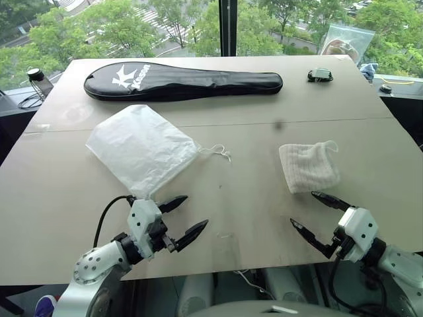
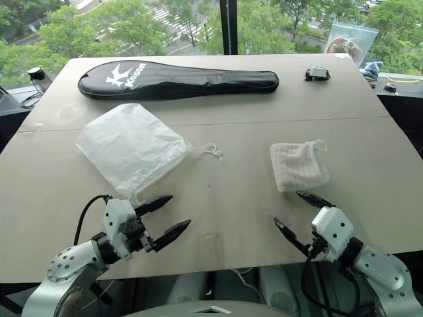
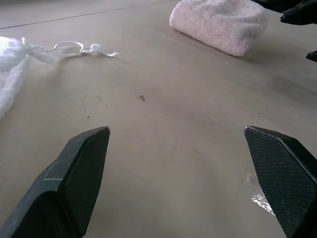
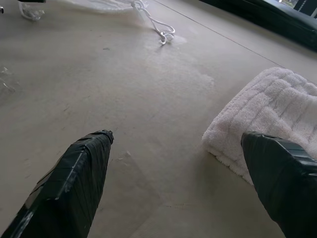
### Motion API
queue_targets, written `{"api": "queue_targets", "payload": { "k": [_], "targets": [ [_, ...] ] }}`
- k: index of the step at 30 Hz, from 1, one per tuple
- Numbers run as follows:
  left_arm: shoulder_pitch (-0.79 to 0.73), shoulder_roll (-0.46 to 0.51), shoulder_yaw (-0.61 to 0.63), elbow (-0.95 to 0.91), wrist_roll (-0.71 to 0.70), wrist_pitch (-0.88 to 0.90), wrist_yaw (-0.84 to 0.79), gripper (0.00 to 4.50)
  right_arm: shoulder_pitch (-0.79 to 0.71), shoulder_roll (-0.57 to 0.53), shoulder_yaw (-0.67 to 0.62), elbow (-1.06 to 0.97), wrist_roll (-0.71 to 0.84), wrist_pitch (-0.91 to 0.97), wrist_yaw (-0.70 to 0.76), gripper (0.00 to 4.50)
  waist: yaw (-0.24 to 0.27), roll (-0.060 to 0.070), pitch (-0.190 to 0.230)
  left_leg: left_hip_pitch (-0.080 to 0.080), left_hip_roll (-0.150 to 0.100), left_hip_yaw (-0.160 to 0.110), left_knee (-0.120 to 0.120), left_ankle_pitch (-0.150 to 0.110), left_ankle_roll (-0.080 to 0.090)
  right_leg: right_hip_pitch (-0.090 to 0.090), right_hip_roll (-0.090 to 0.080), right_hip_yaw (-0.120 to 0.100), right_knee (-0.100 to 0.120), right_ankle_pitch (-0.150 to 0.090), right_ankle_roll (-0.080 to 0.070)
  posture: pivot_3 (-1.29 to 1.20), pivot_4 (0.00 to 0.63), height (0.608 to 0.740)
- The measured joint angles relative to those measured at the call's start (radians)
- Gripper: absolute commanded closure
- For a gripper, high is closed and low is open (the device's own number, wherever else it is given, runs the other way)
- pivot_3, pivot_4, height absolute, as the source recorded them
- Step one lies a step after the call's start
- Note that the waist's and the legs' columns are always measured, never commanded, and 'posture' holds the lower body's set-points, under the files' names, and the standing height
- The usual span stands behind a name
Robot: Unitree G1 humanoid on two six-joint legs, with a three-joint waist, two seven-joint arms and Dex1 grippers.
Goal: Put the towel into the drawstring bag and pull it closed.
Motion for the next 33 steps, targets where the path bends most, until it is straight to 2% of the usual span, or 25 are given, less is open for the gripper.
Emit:
{"api": "queue_targets", "payload": {
  "k": [3, 5, 8, 11, 14, 22, 31, 32, 33],
  "targets": [
    [-0.013, -0.010, 0.000, -0.005, 0.014, 0.008, 0.033, 0.00, -0.010, 0.002, 0.010, 0.003, -0.003, -0.008, 0.002, 0.05, 0.000, 0.000, 0.000, 0.000, 0.000, 0.000, 0.000, 0.000, 0.000, 0.000, 0.000, 0.000, 0.000, 0.000, 0.000, 0.00, 0.150, 0.740],
    [-0.120, -0.063, 0.001, -0.013, 0.095, 0.012, 0.159, 0.00, -0.085, 0.006, 0.057, -0.005, -0.009, -0.025, 0.011, 0.05, 0.002, 0.000, 0.001, 0.000, 0.000, -0.001, 0.003, 0.000, 0.000, 0.000, 0.001, 0.000, 0.001, 0.000, 0.001, 0.00, 0.150, 0.740],
    [-0.200, -0.083, -0.003, -0.061, 0.283, -0.003, 0.334, 0.00, -0.134, 0.001, 0.079, -0.062, 0.002, -0.045, 0.027, 0.05, 0.006, 0.000, -0.002, 0.003, -0.001, -0.002, 0.002, 0.000, 0.000, 0.004, 0.001, 0.000, 0.001, 0.000, 0.001, 0.00, 0.150, 0.740],
    [-0.187, -0.083, -0.047, -0.056, 0.522, -0.021, 0.474, 0.00, -0.140, -0.005, 0.082, -0.062, 0.009, -0.033, 0.032, 0.05, 0.007, -0.001, -0.002, 0.001, -0.001, -0.001, 0.001, 0.000, 0.000, 0.003, 0.001, 0.001, -0.001, 0.001, 0.001, 0.00, 0.150, 0.740],
    [-0.185, -0.072, -0.074, -0.055, 0.679, -0.043, 0.547, 0.00, -0.158, -0.006, 0.088, -0.062, 0.010, -0.021, 0.033, 0.05, 0.014, -0.001, -0.002, 0.001, -0.001, -0.001, 0.000, 0.000, 0.000, 0.003, 0.001, 0.000, -0.001, 0.001, 0.001, 0.00, 0.150, 0.740],
    [-0.184, -0.031, -0.153, -0.036, 0.959, -0.041, 0.589, 0.00, -0.164, 0.002, 0.109, -0.060, -0.017, -0.018, 0.015, 0.05, 0.018, -0.001, -0.002, 0.001, -0.001, -0.001, 0.000, 0.000, 0.000, 0.003, 0.000, 0.000, -0.001, 0.000, 0.001, 0.00, 0.150, 0.740],
    [-0.309, -0.075, -0.216, 0.103, 1.115, 0.055, 0.609, 0.00, -0.153, 0.026, 0.115, -0.039, -0.053, -0.023, -0.024, 0.05, 0.017, -0.001, -0.002, 0.001, -0.001, -0.002, 0.000, 0.000, 0.000, 0.003, 0.000, 0.000, 0.000, 0.001, 0.001, 0.00, 0.150, 0.740],
    [-0.325, -0.079, -0.220, 0.116, 1.118, 0.055, 0.609, 0.39, -0.151, 0.029, 0.116, -0.037, -0.055, -0.022, -0.026, 0.00, 0.017, -0.001, -0.002, 0.001, -0.001, -0.002, 0.000, 0.000, 0.000, 0.003, 0.000, 0.000, 0.000, 0.001, 0.001, 0.00, 0.150, 0.740],
    [-0.329, -0.079, -0.220, 0.119, 1.119, 0.055, 0.609, 0.51, -0.151, 0.029, 0.116, -0.037, -0.056, -0.022, -0.027, 0.00, 0.017, -0.001, -0.002, 0.001, -0.001, -0.002, 0.000, 0.000, 0.000, 0.003, 0.000, 0.000, 0.000, 0.001, 0.001, 0.00, 0.150, 0.740]
  ]
}}
